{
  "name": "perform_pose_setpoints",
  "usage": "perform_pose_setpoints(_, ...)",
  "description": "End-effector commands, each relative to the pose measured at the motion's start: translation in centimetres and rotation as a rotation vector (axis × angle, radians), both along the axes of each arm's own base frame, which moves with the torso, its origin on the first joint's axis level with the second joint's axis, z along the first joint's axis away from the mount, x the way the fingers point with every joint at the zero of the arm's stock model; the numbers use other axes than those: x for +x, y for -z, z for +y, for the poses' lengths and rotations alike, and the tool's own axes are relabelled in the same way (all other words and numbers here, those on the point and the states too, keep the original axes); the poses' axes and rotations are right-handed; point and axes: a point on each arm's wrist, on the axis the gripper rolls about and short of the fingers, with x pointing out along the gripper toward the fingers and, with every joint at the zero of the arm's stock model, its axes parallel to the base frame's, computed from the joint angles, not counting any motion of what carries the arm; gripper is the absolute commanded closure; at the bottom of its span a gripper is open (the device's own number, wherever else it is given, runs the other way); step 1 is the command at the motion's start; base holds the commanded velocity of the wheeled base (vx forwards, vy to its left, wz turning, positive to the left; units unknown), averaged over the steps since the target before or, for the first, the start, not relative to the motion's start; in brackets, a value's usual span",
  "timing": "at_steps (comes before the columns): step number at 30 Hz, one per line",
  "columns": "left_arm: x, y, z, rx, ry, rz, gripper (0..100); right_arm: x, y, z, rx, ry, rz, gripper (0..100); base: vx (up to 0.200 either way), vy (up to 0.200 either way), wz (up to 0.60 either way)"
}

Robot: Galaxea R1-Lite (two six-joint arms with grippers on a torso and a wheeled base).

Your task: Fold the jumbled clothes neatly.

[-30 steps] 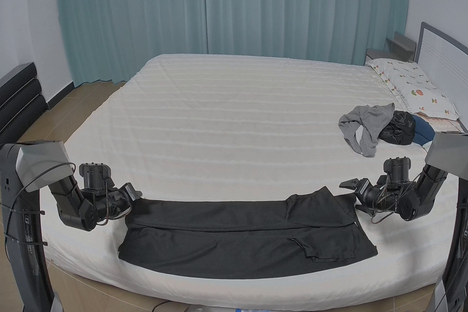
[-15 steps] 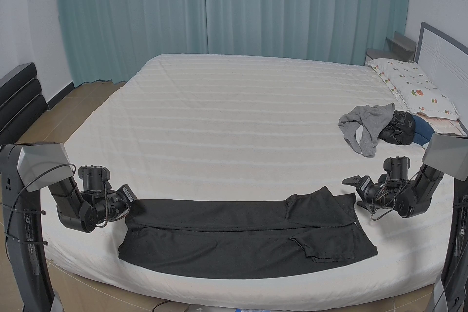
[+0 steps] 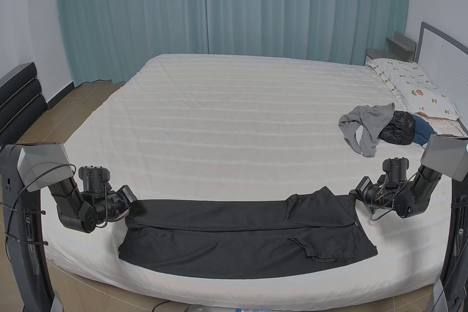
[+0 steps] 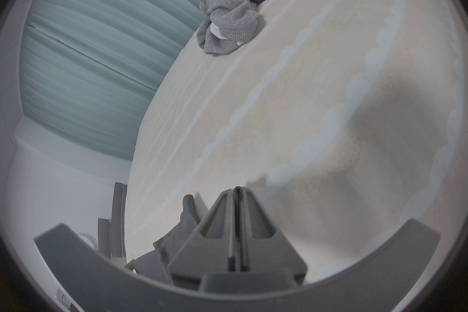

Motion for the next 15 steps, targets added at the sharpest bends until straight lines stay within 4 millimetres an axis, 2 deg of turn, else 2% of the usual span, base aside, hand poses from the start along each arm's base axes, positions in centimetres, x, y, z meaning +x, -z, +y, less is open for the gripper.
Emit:
perform_pose_setpoints(1, 0.02, -0.07, 0.02, -0.002, -0.001, -0.002, 100, 0.11, -0.05, -0.34, 0.000, 0.009, -0.006, 100, 0.000, 0.000, 0.00)
perform_pose_setpoints(8, -0.12, -0.09, 0.01, -0.004, -0.001, 0.001, 100, 0.03, 0.05, -0.33, 0.001, 0.007, -0.001, 100, 0.000, 0.000, 0.00)
perform_pose_setpoints(9, -0.22, -0.08, 0.00, -0.006, -0.001, 0.004, 100, -0.02, 0.02, -0.33, 0.001, 0.007, -0.003, 0, 0.000, 0.000, 0.00)
perform_pose_setpoints(11, -0.33, -0.07, -0.01, -0.007, 0.003, 0.007, 100, -0.09, -0.13, -0.32, 0.005, 0.007, -0.010, 0, 0.000, 0.000, 0.00)
perform_pose_setpoints(12, -0.33, -0.07, -0.01, -0.008, 0.001, 0.007, 0, -0.15, -0.11, -0.32, 0.006, 0.005, -0.010, 0, 0.000, 0.000, 0.00)
perform_pose_setpoints(15, -0.33, -0.07, -0.01, -0.009, 0.003, 0.007, 0, -0.24, -0.17, -0.31, 0.006, 0.004, -0.010, 0, 0.000, 0.000, 0.00)
